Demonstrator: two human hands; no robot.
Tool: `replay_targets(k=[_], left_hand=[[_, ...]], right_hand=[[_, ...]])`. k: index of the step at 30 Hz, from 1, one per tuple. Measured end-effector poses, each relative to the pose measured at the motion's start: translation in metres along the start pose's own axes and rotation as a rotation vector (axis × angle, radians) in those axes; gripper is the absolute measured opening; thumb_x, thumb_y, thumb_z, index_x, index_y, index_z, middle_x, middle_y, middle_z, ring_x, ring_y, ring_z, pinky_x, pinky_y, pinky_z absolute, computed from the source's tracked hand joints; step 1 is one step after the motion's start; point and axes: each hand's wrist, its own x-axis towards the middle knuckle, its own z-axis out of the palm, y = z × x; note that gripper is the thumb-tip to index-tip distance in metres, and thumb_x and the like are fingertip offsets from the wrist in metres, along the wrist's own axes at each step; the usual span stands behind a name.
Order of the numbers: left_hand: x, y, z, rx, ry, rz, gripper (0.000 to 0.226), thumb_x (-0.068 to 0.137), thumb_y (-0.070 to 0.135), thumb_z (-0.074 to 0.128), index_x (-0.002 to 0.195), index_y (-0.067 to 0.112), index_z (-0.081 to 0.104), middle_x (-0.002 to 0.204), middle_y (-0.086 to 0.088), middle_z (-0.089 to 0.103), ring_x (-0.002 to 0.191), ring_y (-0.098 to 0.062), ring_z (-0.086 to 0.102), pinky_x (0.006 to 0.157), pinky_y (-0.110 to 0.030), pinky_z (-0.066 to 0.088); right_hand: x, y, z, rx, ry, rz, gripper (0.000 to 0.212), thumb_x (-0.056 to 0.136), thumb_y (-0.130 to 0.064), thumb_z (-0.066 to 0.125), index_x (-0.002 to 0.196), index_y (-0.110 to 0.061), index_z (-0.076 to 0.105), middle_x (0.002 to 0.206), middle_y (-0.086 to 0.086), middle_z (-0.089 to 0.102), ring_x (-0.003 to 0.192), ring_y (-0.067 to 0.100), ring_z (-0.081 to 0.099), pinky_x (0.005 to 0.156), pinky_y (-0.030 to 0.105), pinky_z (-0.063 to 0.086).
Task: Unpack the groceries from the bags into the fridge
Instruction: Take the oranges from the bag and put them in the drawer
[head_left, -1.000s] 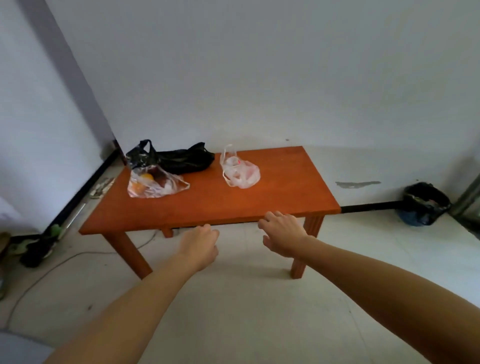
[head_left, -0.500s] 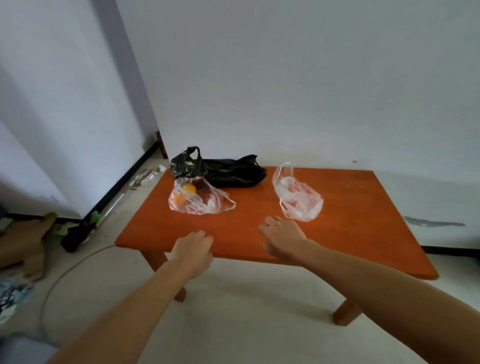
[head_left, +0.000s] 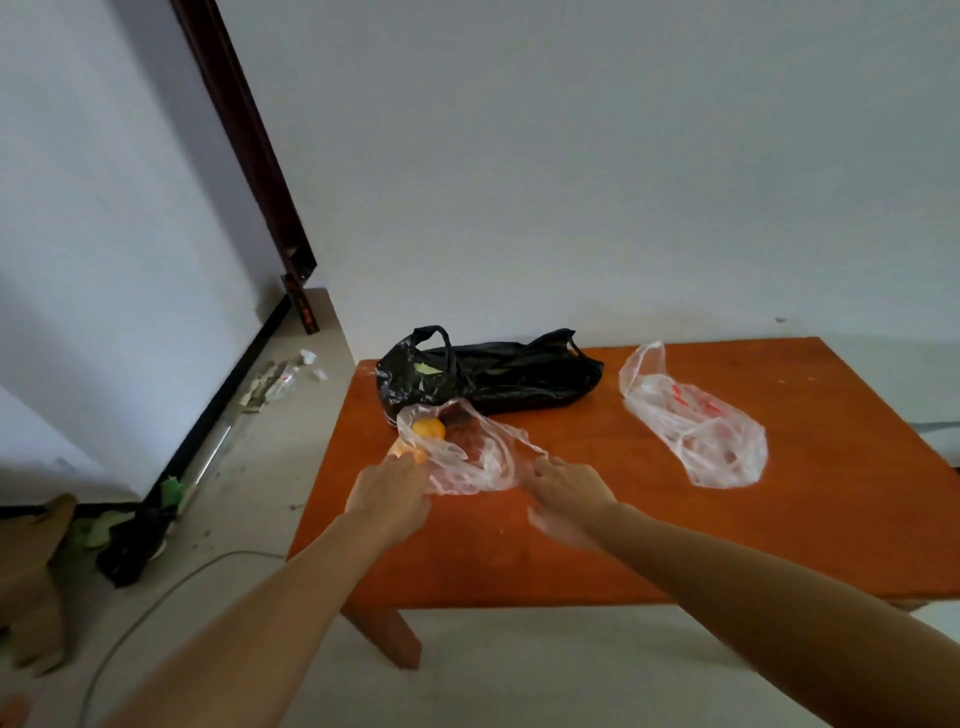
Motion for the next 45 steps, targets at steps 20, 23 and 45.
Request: replay_targets(k=[20, 23, 45], left_hand=[[0.185, -0.129, 0.081, -0.114, 0.055, 0.235, 0.021, 0.086, 0.014, 0.061, 0.107, 0.014, 0.066, 0.101, -0.001, 0.059, 0.089, -0.015, 0.056, 0.069, -0.025, 0.047], [0.210, -0.132, 0.084, -0.130, 0.141, 0.403, 0.028, 0.076, 0.005, 0.072, 0.104, 0.009, 0.068, 0.106, -0.009, 0.062, 0.093, -0.023, 0.062, 0.069, -0.032, 0.055], [0.284, -0.198, 0.140, 0.467, 0.049, 1.225, 0.037, 0.091, 0.013, 0.049, 0.127, 0.016, 0.057, 0.133, -0.006, 0.053, 0.135, -0.030, 0.035, 0.118, -0.049, 0.003]], right_hand=[[0.232, -0.038, 0.120, 0.555, -0.130, 0.261, 0.078, 0.087, -0.048, 0.061, 0.147, -0.021, 0.020, 0.135, 0.005, 0.048, 0.093, 0.016, 0.059, 0.079, 0.033, 0.055], [0.234, -0.054, 0.127, 0.610, -0.102, 0.217, 0.054, 0.094, -0.023, 0.055, 0.144, -0.025, 0.035, 0.151, 0.001, 0.035, 0.069, 0.001, 0.053, 0.063, 0.022, 0.049], [0.277, -0.137, 0.125, 0.753, 0.483, 1.159, 0.030, 0.103, -0.027, 0.037, 0.102, -0.011, 0.063, 0.093, 0.000, 0.065, 0.078, 0.015, 0.059, 0.070, 0.031, 0.049]])
